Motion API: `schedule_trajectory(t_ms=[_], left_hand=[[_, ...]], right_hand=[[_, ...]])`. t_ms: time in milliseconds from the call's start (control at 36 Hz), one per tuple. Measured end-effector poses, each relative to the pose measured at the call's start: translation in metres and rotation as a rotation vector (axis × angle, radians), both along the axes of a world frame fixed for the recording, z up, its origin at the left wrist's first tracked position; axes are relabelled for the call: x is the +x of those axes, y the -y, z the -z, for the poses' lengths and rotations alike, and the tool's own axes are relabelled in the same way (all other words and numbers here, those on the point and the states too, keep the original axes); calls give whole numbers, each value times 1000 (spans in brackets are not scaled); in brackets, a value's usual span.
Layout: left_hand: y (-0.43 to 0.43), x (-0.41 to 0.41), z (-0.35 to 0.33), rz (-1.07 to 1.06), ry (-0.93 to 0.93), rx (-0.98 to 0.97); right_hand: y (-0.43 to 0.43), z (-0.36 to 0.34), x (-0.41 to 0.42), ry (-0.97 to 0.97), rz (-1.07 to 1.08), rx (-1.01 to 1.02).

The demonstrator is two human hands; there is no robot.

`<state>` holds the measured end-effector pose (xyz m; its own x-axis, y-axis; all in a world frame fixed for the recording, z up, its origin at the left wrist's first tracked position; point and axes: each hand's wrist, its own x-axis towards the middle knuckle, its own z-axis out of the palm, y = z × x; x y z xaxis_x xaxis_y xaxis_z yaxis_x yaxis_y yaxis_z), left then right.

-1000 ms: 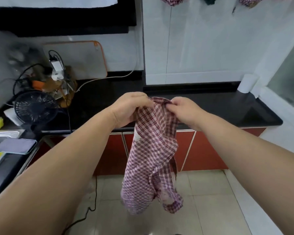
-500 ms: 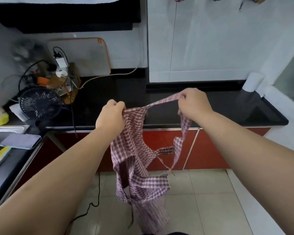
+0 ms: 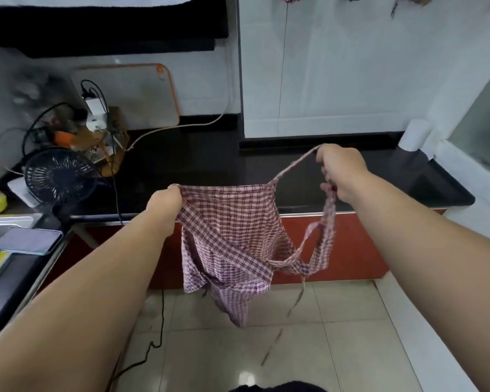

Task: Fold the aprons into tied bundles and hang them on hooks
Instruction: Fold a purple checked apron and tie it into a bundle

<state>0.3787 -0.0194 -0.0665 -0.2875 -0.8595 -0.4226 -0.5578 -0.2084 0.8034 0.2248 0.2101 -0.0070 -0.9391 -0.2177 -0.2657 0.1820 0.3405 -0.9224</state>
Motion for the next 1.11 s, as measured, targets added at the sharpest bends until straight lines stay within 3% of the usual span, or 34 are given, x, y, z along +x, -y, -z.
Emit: schedule_trajectory(t_ms=[56,167,306,389,444,500,556,611,667,750,806,861,972,1056,1111], left_hand=[[-9,0,-8,7,-214,133],[-17,1,-20,114,-332,262],[-16,-3,-38,210,-554,167],[-15,0,-46,362,-522,41],[-15,2,-51,458,-347,-61],[-14,3,-53,493,-115,-153],[-12,3,-53,447,-7,-203],[-9,3,-50,325,-73,-211],[-11,5,-49,227,-275,-125],[-17,7,-50,258,-573,16],[-19,8,-49,343,-579,-2],[-20,8,-48,423,-404,-137],[-19,6,-43,419,67,-686],[-20,4,-41,372,131,-851],[-22,2,-42,332,178,-913]], right_hand=[[1,-3,1,11,-35,-19],[3,-2,-2,34,-110,-4],[8,5,0,264,-249,-185],[12,4,-2,385,-229,-441],[12,1,-5,451,-187,-518],[13,-1,-7,493,-160,-430],[15,-1,-9,502,-143,-268],[17,0,-10,504,-123,-207],[17,3,-13,500,-128,-333],[14,3,-14,385,-266,-551],[12,5,-13,169,-336,-425],[12,6,-13,-3,-312,-301],[6,6,-19,-252,-260,-117],[0,6,-21,-435,-209,-54],[-2,7,-23,-448,-196,-102]])
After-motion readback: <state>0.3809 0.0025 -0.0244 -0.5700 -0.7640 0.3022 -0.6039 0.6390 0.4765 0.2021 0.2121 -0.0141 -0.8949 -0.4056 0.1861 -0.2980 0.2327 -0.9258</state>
